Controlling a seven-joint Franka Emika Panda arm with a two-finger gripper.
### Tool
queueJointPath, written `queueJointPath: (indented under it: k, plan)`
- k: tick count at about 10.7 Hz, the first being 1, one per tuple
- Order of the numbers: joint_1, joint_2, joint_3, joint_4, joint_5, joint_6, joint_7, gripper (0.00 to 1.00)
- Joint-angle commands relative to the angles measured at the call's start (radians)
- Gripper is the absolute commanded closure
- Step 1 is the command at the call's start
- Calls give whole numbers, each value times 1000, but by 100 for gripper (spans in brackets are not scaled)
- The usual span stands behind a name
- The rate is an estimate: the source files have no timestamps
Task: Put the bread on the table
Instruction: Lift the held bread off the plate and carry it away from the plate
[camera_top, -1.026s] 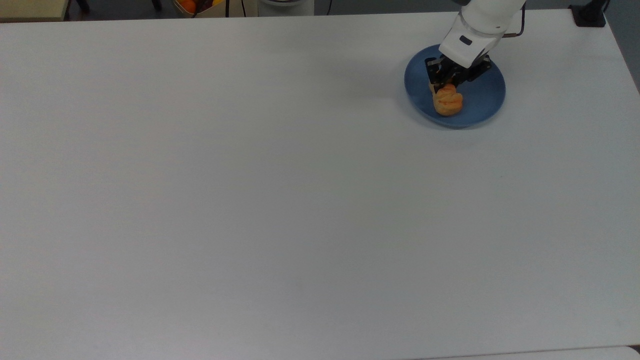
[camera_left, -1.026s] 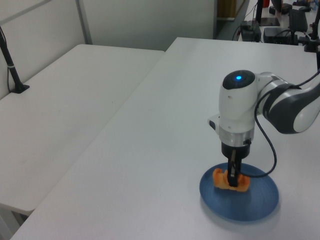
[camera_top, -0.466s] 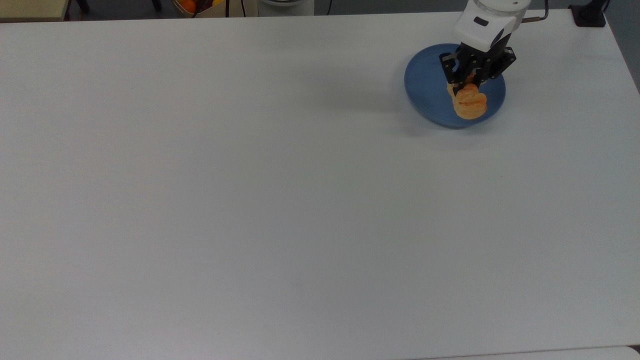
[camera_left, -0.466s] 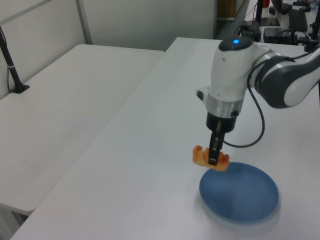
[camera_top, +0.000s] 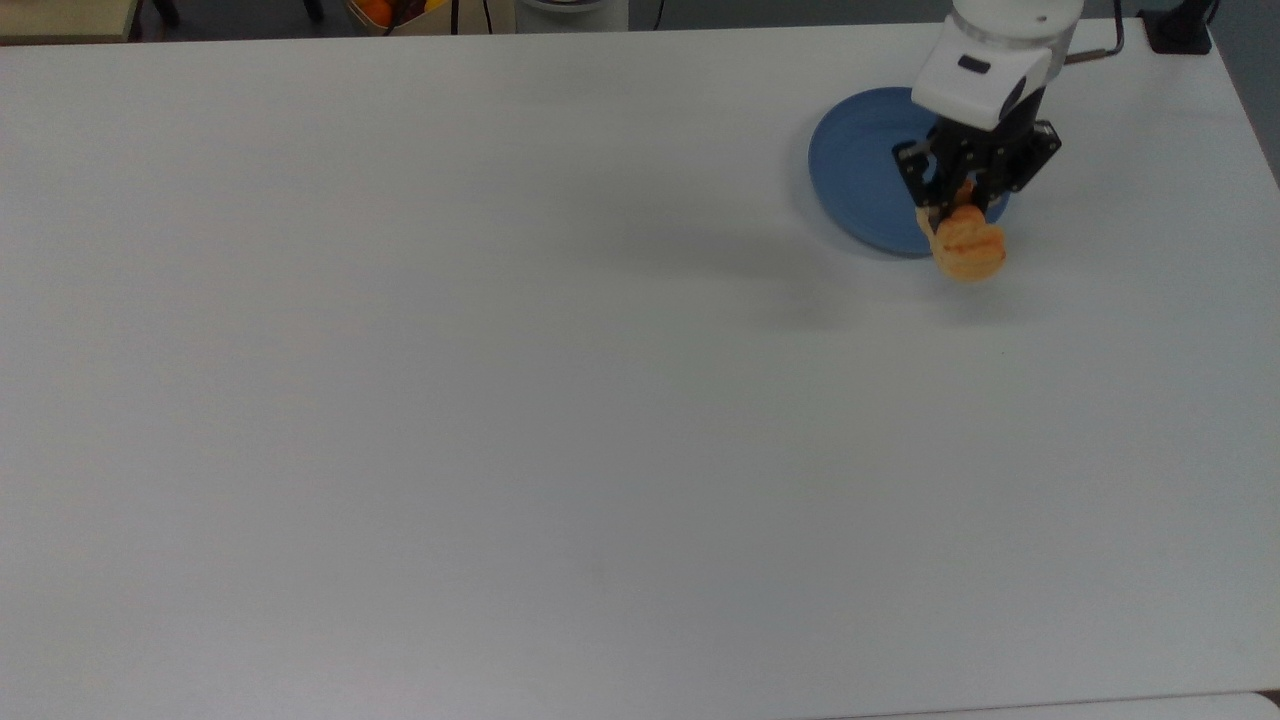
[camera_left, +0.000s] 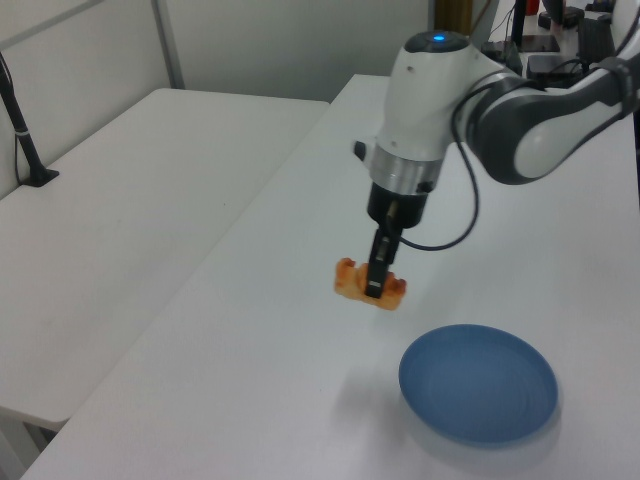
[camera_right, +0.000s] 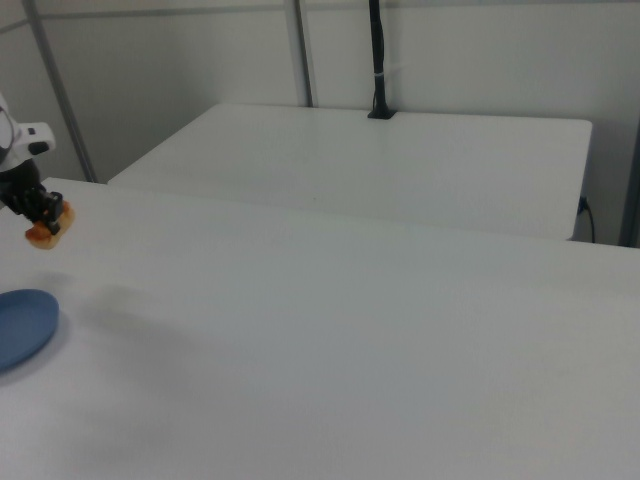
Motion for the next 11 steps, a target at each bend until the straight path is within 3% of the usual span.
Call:
queueJointPath:
  k: [1, 5, 11]
  plan:
    - [15, 169, -53, 170, -31, 115, -92, 64]
    - [35, 286, -94, 225, -101, 255, -153, 64]
    - [48, 364, -125, 225, -101, 403, -49, 64]
